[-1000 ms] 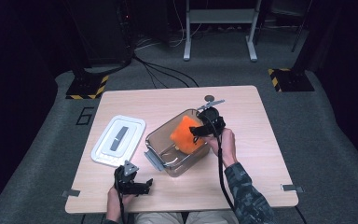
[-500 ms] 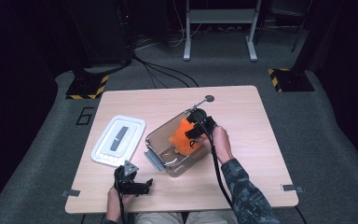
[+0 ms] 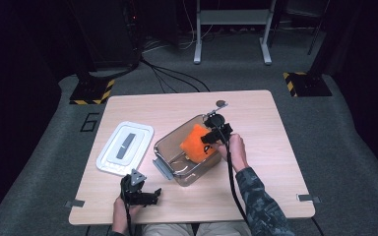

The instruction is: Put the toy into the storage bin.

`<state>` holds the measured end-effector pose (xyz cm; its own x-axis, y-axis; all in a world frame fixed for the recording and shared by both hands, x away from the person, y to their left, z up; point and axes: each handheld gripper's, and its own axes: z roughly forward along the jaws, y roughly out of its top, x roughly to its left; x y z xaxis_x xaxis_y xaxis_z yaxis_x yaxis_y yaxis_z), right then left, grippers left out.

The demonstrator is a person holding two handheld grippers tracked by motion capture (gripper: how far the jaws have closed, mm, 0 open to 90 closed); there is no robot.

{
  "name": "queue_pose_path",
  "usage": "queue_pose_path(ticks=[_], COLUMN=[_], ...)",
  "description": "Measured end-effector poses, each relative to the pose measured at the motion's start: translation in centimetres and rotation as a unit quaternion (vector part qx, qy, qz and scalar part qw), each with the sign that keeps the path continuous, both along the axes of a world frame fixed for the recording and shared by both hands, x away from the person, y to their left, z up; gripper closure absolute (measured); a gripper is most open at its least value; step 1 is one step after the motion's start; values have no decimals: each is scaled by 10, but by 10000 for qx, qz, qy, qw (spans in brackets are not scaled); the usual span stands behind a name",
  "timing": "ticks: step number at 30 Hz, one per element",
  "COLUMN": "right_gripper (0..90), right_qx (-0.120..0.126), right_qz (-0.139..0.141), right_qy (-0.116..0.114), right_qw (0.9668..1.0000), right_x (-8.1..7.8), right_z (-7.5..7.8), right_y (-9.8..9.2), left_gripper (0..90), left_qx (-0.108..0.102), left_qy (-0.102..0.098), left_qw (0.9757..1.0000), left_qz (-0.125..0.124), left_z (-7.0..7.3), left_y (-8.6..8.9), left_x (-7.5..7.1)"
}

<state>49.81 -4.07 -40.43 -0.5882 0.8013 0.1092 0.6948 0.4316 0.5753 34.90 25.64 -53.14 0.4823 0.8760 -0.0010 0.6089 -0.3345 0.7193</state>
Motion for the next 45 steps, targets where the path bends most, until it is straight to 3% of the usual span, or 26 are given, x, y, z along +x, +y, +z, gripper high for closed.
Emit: queue_pose_path(ticks=[2,3,5,6,9,10,13,23,30,35,38,39,41,45], right_gripper=[578,578,492,492,298,298,189,37,0,0,0,0,0,0], right_qx=[-13,-13,149,149,382,382,498,573,590,667,675,683,666,650], right_qz=[88,88,175,175,99,99,88,119,-150,-337,-430,-551,-591,-831], right_qy=[-194,-194,-420,-420,-602,-602,-780,-1283,-1506,-1571,-1569,-1505,-1472,-1323], right_qw=[9998,9998,9989,9989,9974,9974,9957,9900,9867,9847,9844,9847,9851,9856], right_x=[-3,-3,-8,-8,-17,-17,-25,-56,-76,-89,-96,-100,-101,-105], right_z=[2,2,7,7,13,13,19,34,32,22,9,-5,-10,-37], right_y=[-2,-2,-5,-5,-12,-12,-18,-43,-69,-92,-106,-116,-120,-137], left_gripper=[16,16,16,16,16,16,16,16,16,16,15,16,16,16], left_qx=[14,-1,4,16,16,4,3,16,3,1,2,3,3,2], left_qy=[3,14,22,25,25,22,21,26,21,20,21,20,21,20], left_qw=[10000,10000,10000,10000,10000,10000,10000,10000,10000,10000,10000,10000,10000,10000], left_qz=[-8,-12,-16,-22,-22,-16,-15,-21,-14,-13,-14,-15,-15,-12], left_z=[0,0,0,0,0,0,0,0,0,0,0,0,0,0], left_y=[0,0,0,0,0,0,0,0,0,0,0,0,0,0], left_x=[0,0,0,0,0,0,0,0,0,0,0,0,0,0])
